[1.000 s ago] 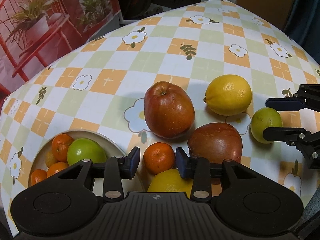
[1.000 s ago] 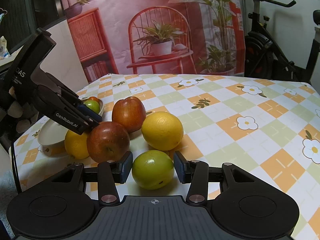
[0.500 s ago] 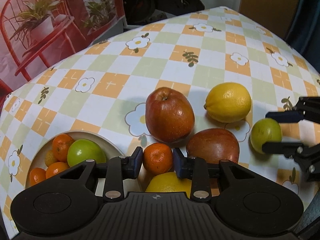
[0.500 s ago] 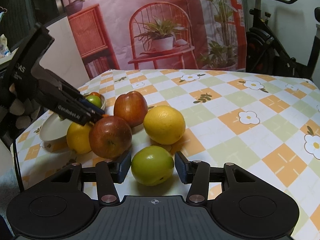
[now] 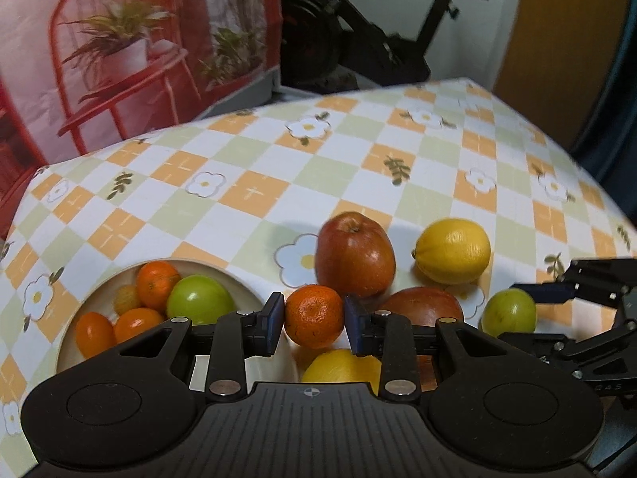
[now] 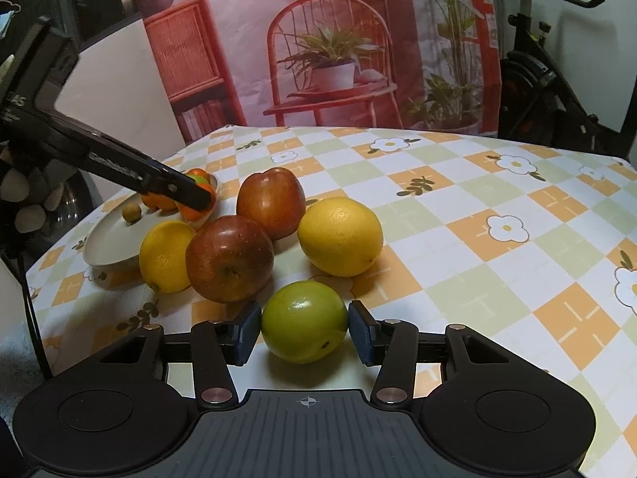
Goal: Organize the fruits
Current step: 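Carry the tangerine to the plate and open the left tool while the right tool releases the green citrus there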
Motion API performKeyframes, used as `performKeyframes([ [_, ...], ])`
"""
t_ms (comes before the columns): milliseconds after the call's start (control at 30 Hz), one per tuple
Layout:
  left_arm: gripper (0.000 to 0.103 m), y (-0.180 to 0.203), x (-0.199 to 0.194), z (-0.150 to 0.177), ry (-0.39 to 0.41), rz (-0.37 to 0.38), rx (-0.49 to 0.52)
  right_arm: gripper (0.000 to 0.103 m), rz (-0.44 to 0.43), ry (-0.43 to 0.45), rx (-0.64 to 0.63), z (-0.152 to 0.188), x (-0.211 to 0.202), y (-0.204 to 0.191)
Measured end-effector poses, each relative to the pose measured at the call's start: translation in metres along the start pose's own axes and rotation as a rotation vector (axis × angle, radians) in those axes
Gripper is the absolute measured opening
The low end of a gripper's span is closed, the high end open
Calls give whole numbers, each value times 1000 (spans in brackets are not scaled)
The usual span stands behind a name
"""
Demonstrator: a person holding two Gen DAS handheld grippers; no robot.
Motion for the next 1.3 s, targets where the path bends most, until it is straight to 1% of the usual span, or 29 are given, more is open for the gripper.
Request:
performKeyframes([
  [167, 35, -18, -17, 3, 61, -4, -69, 44, 19, 2, 6, -4, -3, 2],
  [300, 35, -36, -34, 7, 114, -19, -124, 44, 32, 20, 2, -16, -11, 0],
  [433, 35, -56, -51, 15, 158, -62, -150, 44, 31, 34, -23, -36, -18, -6],
  [567, 35, -78, -63, 25, 183, -94, -187, 44, 20, 37, -81, -61, -16, -22],
  [767, 35, -110, -67, 47, 186, -127, -264, 44, -19, 24, -219, -100, 3, -65],
  [900, 35, -123, -63, 60, 174, -130, -310, 44, -50, -14, -318, -118, 30, -101],
  [1000, 35, -130, -56, 66, 161, -127, -332, 44, -78, -61, -385, -125, 51, -127],
  [1133, 35, -133, -45, 69, 152, -130, -330, 44, -96, -148, -449, -122, 83, -152],
  [1300, 35, -140, -37, 71, 152, -148, -329, 44, -96, -224, -469, -114, 110, -163],
])
Point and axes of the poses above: each gripper's, at about its wrist camera, not at the fingertips, and x roughly the way its jaws point, y to its right, z to its underside, the point moved 8 cm from there along x, roughly the way its jaws point, and after that the axes turned 4 degrees about -y, right-handed, at the moved point
